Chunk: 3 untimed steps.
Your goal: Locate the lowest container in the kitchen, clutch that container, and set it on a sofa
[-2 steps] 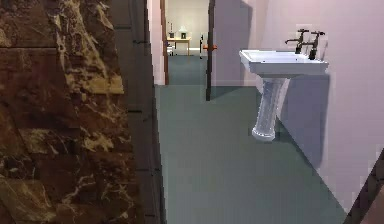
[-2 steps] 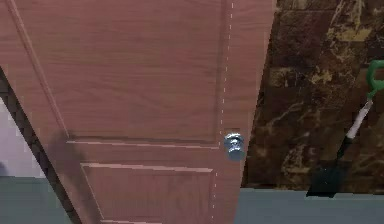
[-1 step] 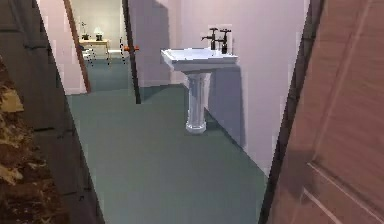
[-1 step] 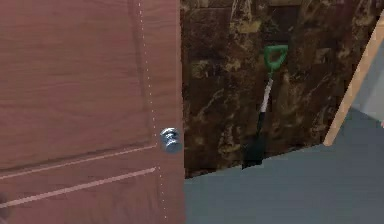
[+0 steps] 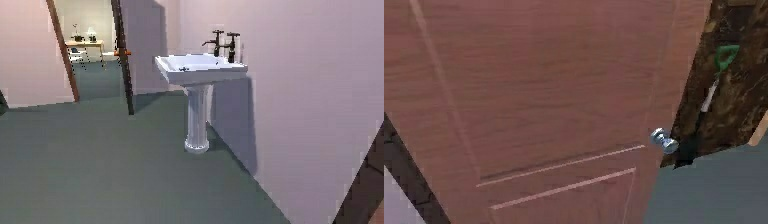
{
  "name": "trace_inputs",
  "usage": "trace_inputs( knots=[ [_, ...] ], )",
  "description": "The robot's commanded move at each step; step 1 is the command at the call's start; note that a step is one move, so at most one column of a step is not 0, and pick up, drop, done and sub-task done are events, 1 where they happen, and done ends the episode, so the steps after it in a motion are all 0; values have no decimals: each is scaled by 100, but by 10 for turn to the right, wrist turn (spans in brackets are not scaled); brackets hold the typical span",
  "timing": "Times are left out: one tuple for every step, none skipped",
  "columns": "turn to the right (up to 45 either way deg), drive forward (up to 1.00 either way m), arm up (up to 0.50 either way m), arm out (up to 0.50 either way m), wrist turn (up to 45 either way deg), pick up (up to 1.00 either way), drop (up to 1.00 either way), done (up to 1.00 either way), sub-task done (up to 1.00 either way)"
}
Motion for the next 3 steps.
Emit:
trace_inputs(
  knots=[
    [-150, 0, 0, 0, 0, 0, 0, 0, 0],
    [0, 45, 0, 0, 0, 0, 0, 0, 0],
    [-150, 0, 0, 0, 0, 0, 0, 0, 0]
  ],
)
